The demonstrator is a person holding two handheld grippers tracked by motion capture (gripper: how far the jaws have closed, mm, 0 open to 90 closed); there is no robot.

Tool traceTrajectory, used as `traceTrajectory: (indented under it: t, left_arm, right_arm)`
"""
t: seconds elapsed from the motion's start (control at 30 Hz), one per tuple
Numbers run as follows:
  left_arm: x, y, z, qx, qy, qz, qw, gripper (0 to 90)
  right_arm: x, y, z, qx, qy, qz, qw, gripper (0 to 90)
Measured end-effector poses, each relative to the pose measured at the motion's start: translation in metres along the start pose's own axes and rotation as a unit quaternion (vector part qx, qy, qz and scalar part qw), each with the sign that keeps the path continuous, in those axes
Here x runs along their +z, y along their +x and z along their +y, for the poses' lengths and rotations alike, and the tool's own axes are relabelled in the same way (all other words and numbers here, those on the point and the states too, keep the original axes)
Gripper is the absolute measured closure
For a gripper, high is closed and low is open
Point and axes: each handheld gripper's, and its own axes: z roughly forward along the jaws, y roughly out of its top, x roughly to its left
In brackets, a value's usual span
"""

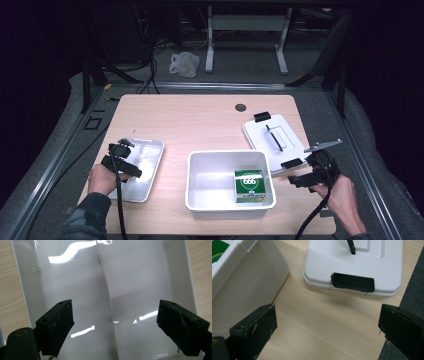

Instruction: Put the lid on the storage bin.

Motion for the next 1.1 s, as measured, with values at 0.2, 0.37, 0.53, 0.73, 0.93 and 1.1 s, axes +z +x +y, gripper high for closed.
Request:
traceTrajectory:
  t: [0.2,0.37,0.53,0.73,0.93,1.1]
  left_arm:
    - [0.013,0.007,0.009,-0.006,0.017,-0.007,0.9998,30.9]
    - [0.017,0.006,0.015,-0.009,0.023,-0.011,0.9996,48.6]
    - [0.018,0.002,0.019,-0.008,0.024,-0.006,0.9997,65.5]
    - [0.023,0.000,0.019,-0.008,0.036,0.008,0.9993,79.2]
    - [0.023,-0.001,0.017,-0.010,0.036,0.019,0.9991,85.4]
    - [0.022,-0.001,0.016,-0.005,0.035,0.023,0.9991,88.5]
  right_arm:
    - [0.002,0.003,0.001,-0.005,0.010,-0.003,0.9999,1.9]
    - [0.003,0.006,0.001,-0.008,0.018,-0.002,0.9998,2.0]
    - [0.003,0.003,-0.002,-0.005,0.023,-0.003,0.9997,2.3]
    - [0.002,0.002,-0.004,-0.002,0.026,-0.006,0.9997,2.4]
    - [0.003,0.004,-0.003,-0.007,0.027,-0.009,0.9996,2.7]
    - [0.003,0.004,-0.003,-0.008,0.027,-0.010,0.9996,2.9]
